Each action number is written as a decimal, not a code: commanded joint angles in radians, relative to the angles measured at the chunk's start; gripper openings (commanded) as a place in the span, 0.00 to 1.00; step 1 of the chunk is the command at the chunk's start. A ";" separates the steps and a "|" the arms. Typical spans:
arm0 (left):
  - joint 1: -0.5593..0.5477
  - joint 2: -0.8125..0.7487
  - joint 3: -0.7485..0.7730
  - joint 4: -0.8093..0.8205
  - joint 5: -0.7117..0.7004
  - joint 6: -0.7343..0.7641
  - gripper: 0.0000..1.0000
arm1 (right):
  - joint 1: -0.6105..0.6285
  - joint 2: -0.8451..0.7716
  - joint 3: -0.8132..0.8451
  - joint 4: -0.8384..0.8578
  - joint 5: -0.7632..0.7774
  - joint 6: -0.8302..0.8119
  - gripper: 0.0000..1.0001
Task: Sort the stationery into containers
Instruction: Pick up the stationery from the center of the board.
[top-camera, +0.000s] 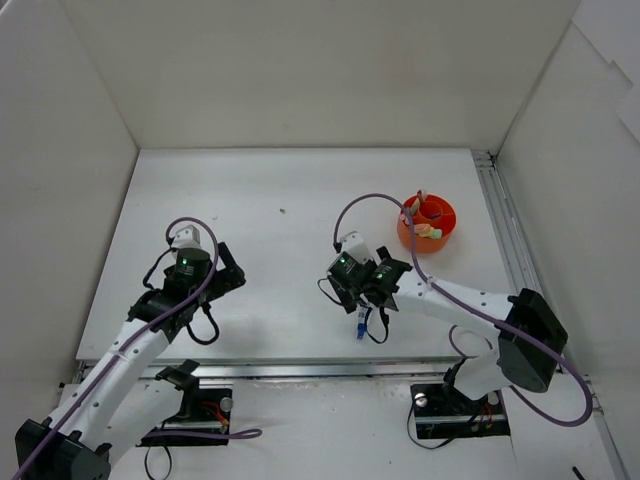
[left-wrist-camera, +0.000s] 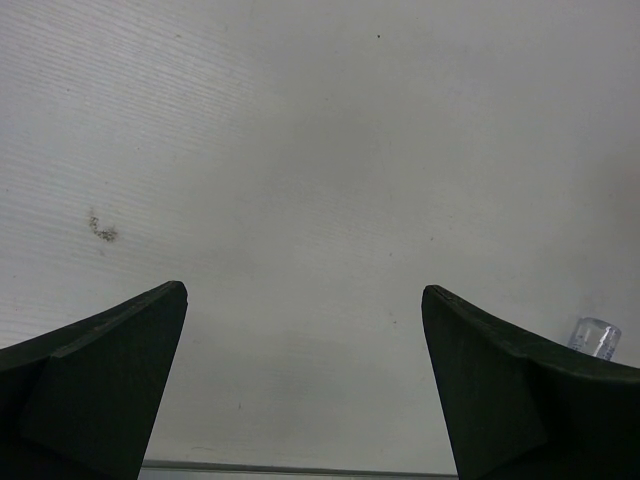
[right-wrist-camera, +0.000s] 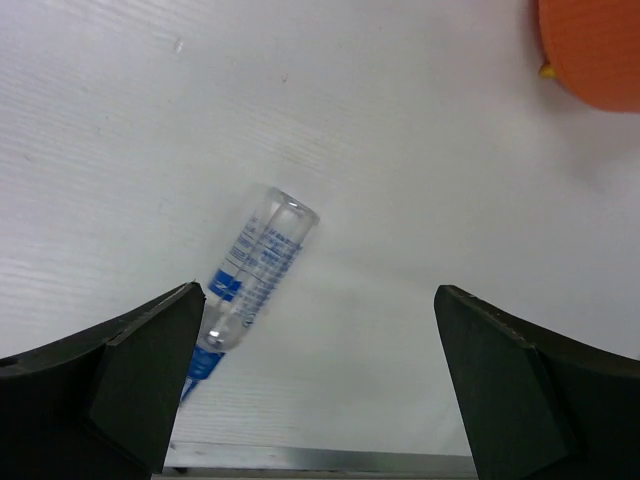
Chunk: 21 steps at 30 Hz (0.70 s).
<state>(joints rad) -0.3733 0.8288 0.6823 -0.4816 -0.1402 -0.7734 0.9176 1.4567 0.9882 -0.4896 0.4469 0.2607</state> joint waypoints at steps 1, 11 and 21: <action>-0.004 -0.011 0.008 0.041 0.010 -0.012 1.00 | 0.033 -0.036 -0.043 0.120 0.134 0.372 0.98; -0.013 -0.037 0.002 0.032 0.010 -0.017 1.00 | 0.006 0.125 -0.052 0.121 0.130 0.615 0.82; -0.013 -0.016 0.010 0.029 0.005 -0.024 1.00 | -0.045 0.125 -0.115 0.138 -0.031 0.578 0.64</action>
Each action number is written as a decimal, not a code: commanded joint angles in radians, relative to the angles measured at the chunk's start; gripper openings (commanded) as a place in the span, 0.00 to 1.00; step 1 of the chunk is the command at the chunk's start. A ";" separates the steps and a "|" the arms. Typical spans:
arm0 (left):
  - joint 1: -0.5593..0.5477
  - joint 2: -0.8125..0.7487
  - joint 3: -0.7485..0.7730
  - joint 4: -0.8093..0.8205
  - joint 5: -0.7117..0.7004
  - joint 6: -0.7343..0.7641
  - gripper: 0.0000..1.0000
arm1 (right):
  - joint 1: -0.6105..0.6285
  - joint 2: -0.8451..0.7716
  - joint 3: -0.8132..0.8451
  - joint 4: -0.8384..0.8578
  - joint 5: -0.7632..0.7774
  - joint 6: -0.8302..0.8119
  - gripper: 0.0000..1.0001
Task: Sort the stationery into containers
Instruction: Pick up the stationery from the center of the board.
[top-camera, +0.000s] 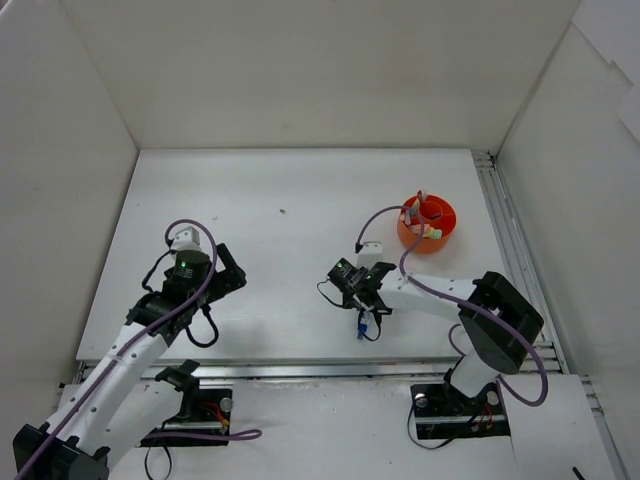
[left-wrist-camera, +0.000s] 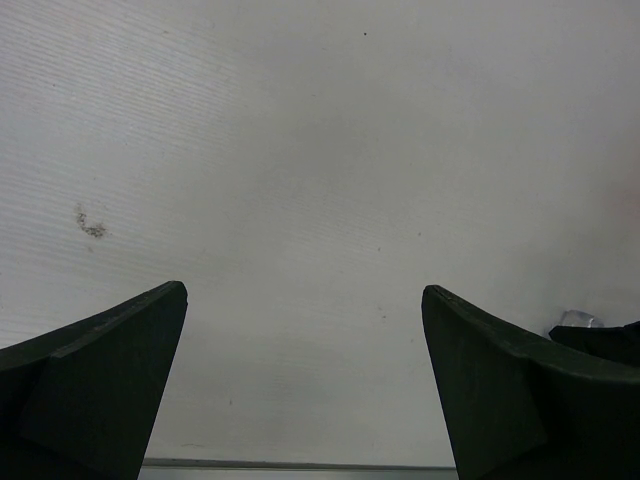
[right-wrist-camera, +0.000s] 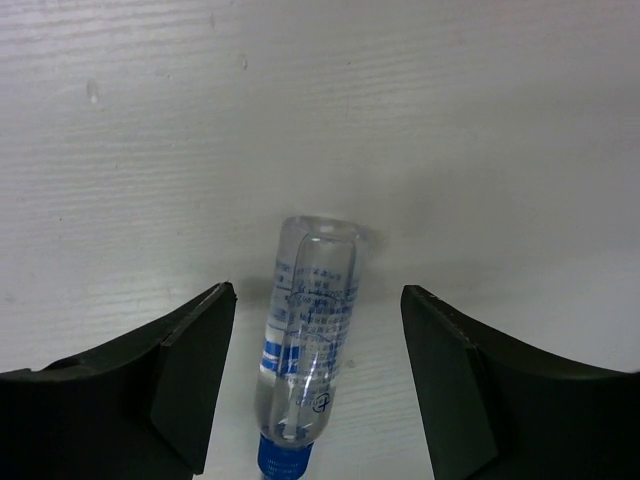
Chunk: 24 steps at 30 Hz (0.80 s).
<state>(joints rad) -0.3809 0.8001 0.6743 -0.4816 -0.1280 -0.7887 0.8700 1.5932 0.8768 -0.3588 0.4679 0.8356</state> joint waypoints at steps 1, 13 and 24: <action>-0.006 0.014 0.018 0.029 -0.007 -0.009 1.00 | 0.003 -0.012 -0.021 0.007 -0.092 -0.012 0.65; -0.006 0.036 0.018 0.035 -0.021 -0.011 1.00 | -0.002 0.037 0.011 0.220 -0.165 -0.535 0.13; -0.006 -0.001 0.021 -0.008 -0.050 -0.018 1.00 | -0.092 0.208 0.154 0.290 -0.606 -0.885 0.24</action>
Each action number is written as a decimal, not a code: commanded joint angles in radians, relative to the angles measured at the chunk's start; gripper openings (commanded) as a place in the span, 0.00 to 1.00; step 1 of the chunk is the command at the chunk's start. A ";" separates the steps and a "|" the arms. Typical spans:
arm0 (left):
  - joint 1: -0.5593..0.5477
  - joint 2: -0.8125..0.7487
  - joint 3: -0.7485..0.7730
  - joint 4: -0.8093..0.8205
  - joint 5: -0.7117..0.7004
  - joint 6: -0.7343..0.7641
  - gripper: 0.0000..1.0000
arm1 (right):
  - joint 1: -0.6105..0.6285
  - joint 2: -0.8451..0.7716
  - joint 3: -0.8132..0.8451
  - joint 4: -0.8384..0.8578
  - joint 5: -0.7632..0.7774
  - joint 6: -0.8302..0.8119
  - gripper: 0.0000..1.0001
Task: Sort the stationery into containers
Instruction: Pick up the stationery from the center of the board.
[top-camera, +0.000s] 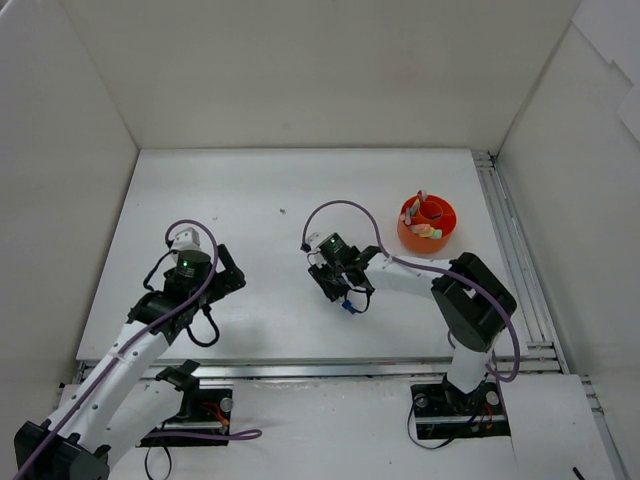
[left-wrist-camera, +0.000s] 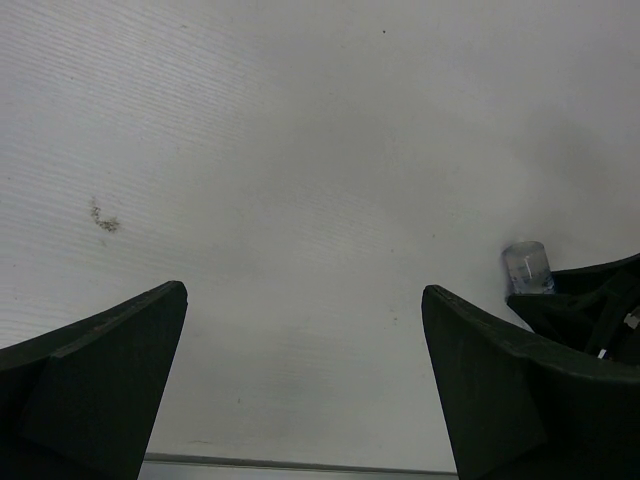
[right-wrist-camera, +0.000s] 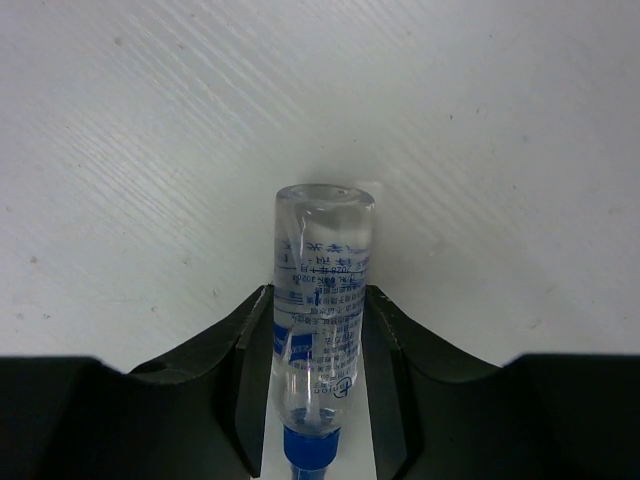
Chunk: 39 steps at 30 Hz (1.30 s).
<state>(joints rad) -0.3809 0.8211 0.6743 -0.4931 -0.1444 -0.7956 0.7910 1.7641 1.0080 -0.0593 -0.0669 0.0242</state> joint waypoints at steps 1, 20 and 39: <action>-0.006 -0.028 0.018 0.004 -0.035 -0.011 1.00 | -0.012 0.041 0.024 -0.010 -0.070 -0.070 0.27; -0.006 -0.013 0.024 0.016 -0.024 -0.004 1.00 | 0.093 -0.132 -0.233 0.010 0.154 0.321 0.80; -0.024 0.023 0.054 0.047 -0.006 0.010 1.00 | 0.103 -0.380 -0.200 -0.147 0.236 0.330 0.00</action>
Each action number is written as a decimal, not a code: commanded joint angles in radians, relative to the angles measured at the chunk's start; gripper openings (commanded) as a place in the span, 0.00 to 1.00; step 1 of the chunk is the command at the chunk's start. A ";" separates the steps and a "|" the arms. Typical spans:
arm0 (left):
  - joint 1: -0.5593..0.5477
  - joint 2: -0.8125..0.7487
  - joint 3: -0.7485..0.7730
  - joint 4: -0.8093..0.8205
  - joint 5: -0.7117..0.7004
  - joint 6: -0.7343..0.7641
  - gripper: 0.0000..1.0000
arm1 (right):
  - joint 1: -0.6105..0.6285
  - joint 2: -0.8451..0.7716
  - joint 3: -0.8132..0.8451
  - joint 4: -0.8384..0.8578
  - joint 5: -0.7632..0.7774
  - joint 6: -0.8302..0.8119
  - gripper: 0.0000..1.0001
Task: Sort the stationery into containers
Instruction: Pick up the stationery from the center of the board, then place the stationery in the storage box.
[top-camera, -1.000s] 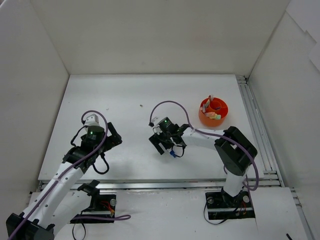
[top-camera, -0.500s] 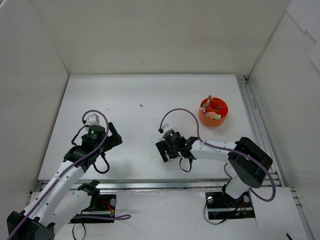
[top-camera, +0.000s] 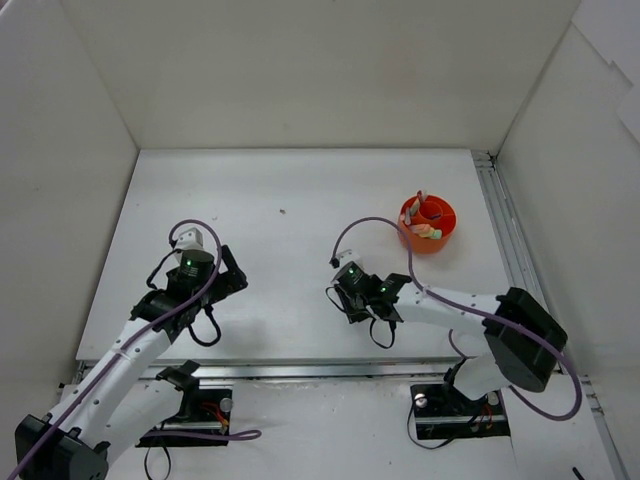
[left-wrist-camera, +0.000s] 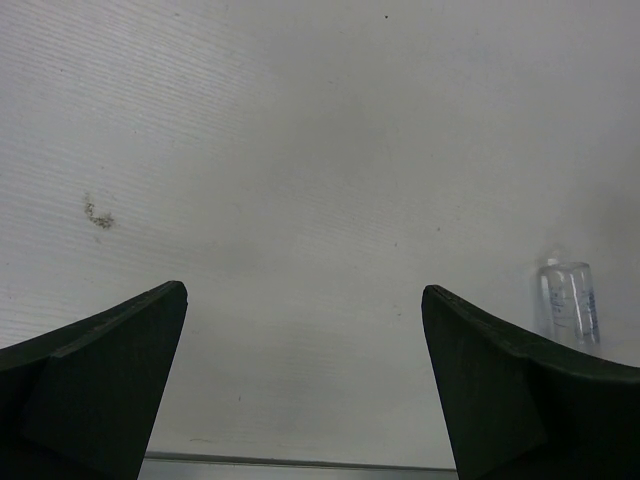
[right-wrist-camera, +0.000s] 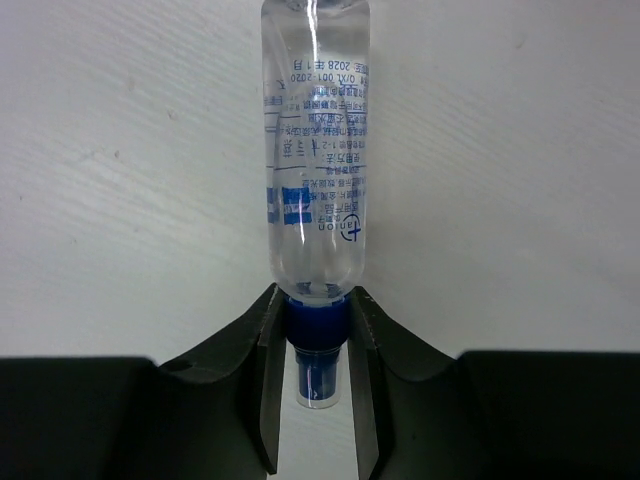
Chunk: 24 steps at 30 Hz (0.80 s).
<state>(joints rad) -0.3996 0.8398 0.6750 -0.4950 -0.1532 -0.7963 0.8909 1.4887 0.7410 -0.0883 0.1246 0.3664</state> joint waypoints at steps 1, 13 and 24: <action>-0.005 0.007 0.057 0.049 0.003 0.011 1.00 | -0.009 -0.142 0.086 -0.170 0.055 -0.018 0.00; -0.015 -0.001 0.089 0.024 -0.031 0.000 1.00 | -0.402 -0.398 0.332 -0.343 -0.034 -0.012 0.00; -0.015 0.091 0.100 0.104 0.010 -0.009 1.00 | -0.875 -0.282 0.583 -0.452 -0.279 0.005 0.00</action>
<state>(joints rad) -0.4107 0.8955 0.7124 -0.4591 -0.1535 -0.7975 0.1150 1.1648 1.2659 -0.5385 -0.0227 0.3408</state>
